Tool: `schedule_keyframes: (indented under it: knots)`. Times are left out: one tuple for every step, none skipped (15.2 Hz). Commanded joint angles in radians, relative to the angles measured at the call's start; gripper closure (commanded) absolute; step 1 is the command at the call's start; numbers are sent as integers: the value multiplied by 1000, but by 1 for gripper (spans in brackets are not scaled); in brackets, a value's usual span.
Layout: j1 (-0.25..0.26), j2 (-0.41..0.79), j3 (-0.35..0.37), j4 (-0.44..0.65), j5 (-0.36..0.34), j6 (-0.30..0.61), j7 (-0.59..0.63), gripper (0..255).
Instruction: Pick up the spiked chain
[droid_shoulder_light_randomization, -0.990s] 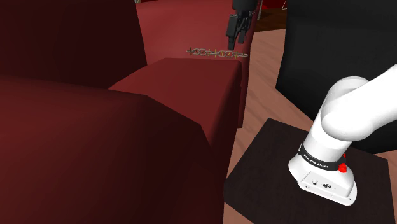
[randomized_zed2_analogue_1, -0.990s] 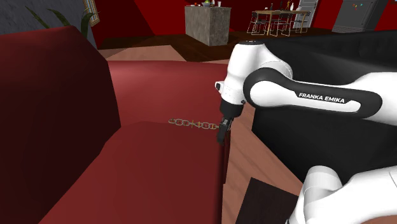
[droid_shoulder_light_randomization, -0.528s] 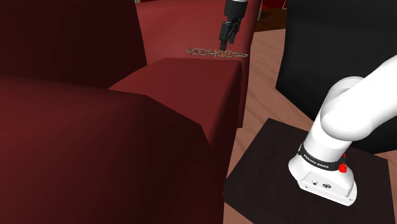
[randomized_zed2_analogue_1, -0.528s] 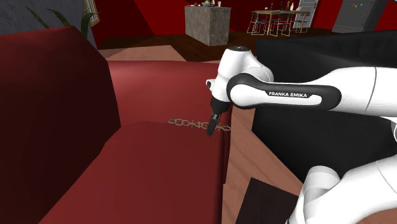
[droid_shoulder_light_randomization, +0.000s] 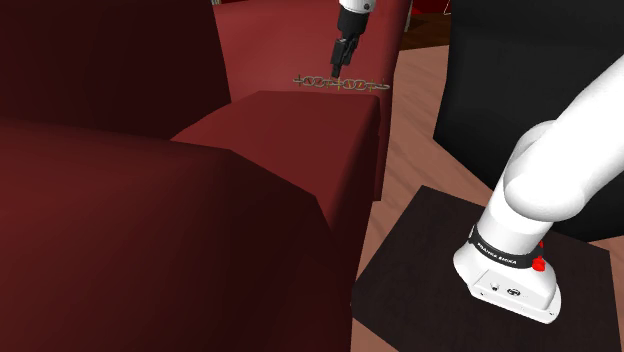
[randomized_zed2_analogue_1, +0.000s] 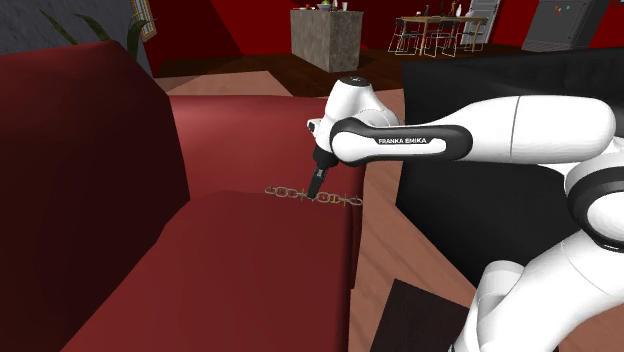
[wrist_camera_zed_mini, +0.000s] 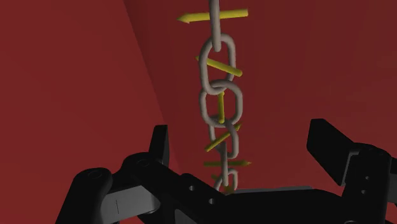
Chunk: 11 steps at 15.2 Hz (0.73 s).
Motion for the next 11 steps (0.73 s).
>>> schedule_keyframes:
  knots:
    - [2,40,-9,17,4,35,-20,0]
    - [1,41,-10,5,4,48,-21,0]
    - [1,42,-10,-7,4,62,-21,0]
    - [1,43,-11,-19,4,75,-21,0]
    - [1,45,-11,-31,5,89,-22,0]
    - [1,47,-12,-43,5,103,-22,0]
    - [1,49,-12,-54,5,116,-23,0]
    - [1,50,-13,-61,5,124,-23,0]
    - [1,51,-13,-61,5,124,-23,0]
    - [1,53,-13,-58,6,123,-23,255]
    - [1,52,-13,-58,6,123,-23,255]
